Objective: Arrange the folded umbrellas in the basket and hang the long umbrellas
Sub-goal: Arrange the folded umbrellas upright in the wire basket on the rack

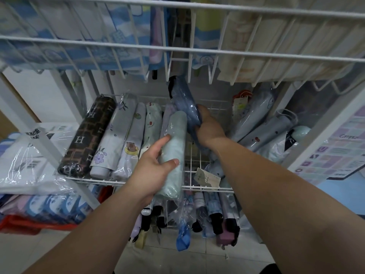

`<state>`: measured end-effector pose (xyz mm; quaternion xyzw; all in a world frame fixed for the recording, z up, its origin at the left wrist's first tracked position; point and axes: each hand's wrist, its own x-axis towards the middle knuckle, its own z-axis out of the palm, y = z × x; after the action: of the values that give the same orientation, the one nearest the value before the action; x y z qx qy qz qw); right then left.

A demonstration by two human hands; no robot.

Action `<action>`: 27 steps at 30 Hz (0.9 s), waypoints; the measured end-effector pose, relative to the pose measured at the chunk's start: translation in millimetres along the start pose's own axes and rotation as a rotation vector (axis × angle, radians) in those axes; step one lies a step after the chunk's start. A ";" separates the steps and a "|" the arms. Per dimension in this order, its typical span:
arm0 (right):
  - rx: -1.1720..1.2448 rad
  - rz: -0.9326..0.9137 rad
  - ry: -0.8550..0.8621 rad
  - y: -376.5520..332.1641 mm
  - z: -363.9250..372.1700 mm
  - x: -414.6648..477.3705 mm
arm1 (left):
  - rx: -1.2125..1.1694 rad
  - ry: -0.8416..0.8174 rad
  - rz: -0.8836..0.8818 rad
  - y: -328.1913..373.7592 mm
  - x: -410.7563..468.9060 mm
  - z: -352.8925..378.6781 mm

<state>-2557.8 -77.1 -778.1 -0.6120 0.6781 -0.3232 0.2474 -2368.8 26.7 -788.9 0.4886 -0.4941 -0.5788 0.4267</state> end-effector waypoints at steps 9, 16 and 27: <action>0.330 0.036 0.146 -10.2 -25.2 -56.8 | 0.076 0.013 0.045 0.0 -1.6 5.8; 0.243 0.044 0.225 22.7 -35.3 -123.6 | 0.236 0.050 0.090 8.1 2.1 38.9; 0.421 0.103 0.330 48.1 -29.2 -143.5 | 0.743 0.047 0.166 -2.8 67.0 75.2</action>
<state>-2593.0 70.9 -802.9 -0.4509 0.6575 -0.5391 0.2716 -2453.6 -26.6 -798.6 0.5815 -0.6982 -0.3122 0.2773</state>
